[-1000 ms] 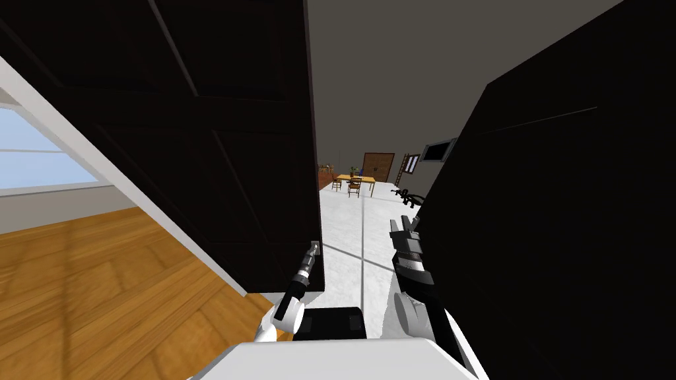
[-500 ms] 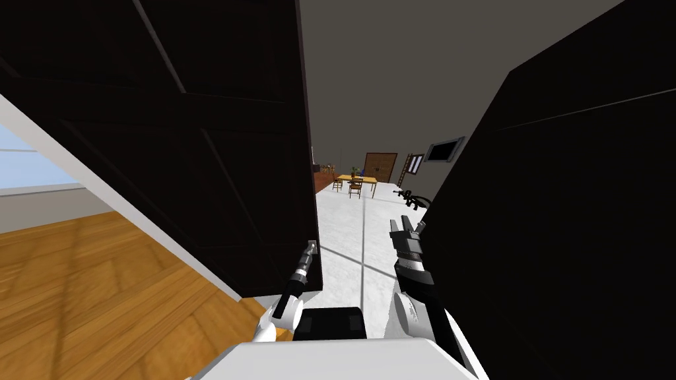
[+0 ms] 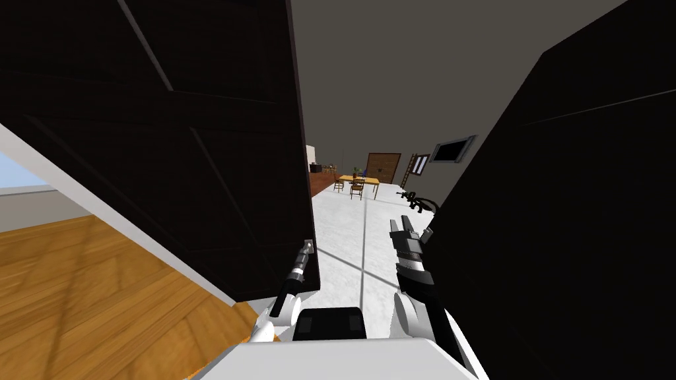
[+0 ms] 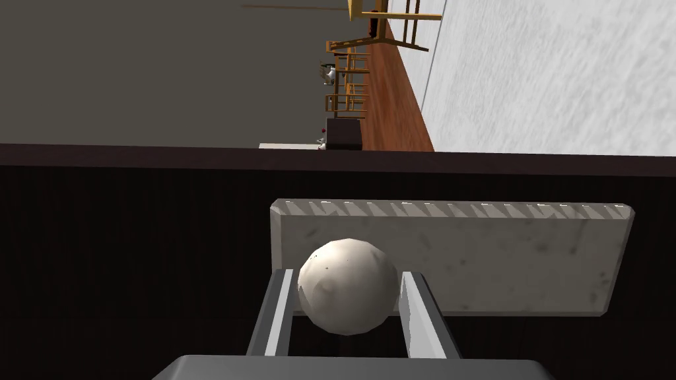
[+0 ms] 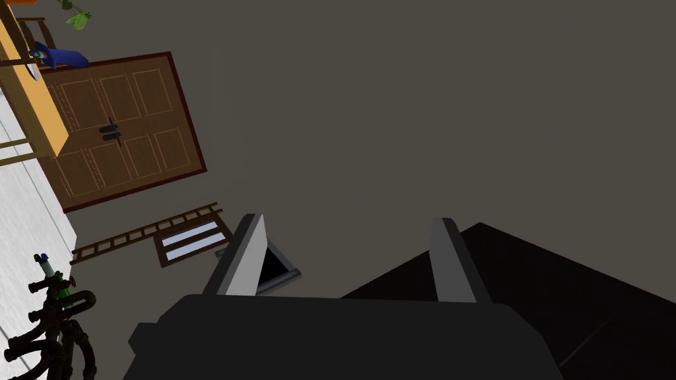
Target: Push the door open
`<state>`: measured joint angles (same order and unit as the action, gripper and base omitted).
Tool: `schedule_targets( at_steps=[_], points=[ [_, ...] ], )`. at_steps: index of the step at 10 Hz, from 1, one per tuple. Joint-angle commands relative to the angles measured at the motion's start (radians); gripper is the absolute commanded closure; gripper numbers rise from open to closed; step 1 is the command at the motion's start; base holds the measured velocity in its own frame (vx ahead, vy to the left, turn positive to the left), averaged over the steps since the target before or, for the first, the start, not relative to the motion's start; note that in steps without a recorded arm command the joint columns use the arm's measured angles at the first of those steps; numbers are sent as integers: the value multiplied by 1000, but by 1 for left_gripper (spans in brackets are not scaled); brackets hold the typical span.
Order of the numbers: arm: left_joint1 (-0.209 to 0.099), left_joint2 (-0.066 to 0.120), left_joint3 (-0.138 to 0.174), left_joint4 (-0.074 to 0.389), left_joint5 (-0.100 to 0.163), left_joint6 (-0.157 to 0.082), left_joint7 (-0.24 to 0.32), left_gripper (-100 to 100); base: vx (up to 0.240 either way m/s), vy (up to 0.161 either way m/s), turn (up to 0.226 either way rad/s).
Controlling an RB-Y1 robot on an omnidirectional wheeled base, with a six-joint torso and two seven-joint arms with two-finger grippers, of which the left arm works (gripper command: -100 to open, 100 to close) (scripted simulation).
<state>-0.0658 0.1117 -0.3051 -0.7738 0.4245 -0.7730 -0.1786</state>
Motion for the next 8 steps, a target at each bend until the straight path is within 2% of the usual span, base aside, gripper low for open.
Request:
schedule_targets(
  at_steps=[1, 8],
  points=[
    [-11, 5, 33, 18, 8, -14, -4, 100, 125, -81, 93],
    [-24, -1, 125, 44, 23, -19, -19, 100, 137, -95, 59]
  ],
)
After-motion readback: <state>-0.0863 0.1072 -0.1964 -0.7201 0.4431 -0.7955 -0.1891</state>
